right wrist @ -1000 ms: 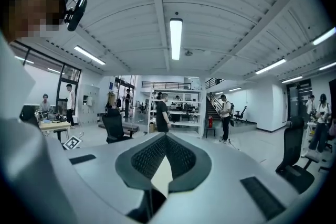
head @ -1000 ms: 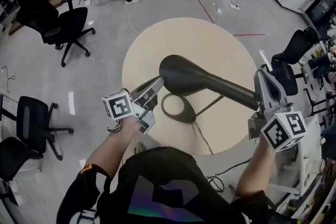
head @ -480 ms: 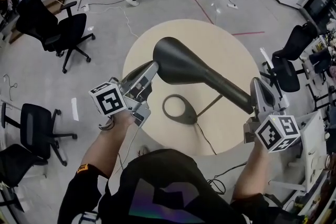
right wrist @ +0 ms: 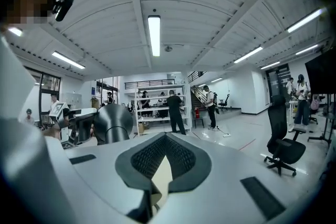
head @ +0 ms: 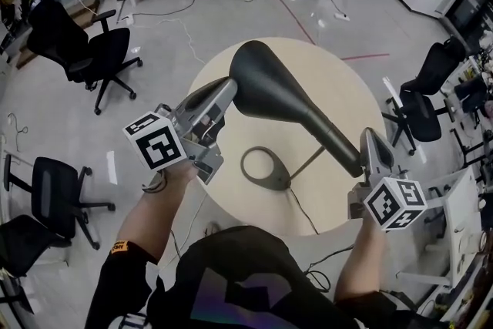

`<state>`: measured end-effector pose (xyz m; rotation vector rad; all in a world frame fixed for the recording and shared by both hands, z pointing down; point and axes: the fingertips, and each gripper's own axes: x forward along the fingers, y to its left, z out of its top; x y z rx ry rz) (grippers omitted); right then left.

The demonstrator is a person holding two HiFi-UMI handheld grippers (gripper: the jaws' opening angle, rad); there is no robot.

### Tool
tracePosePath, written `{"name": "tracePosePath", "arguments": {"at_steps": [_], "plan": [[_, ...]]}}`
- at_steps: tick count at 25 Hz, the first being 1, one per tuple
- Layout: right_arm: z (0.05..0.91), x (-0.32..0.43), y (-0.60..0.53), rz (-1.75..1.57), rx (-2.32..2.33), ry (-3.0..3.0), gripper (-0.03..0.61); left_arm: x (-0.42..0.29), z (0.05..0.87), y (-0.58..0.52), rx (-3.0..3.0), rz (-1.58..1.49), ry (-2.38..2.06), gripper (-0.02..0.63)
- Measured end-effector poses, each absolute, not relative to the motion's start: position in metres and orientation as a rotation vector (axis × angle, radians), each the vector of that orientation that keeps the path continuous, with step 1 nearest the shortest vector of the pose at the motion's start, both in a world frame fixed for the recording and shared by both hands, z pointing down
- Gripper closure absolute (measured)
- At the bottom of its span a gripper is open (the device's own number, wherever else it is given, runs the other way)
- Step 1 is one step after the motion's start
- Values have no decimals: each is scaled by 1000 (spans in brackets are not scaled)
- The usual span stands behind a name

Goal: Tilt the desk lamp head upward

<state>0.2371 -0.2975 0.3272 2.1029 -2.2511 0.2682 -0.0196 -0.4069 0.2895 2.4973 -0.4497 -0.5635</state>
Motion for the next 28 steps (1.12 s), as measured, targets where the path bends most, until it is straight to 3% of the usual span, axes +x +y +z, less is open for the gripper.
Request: {"name": "tracePosePath", "arguments": {"at_steps": [28], "plan": [[372,253,-302,262,2173,-1980,565,52,167,-348,2844,-548,-263,545]]}}
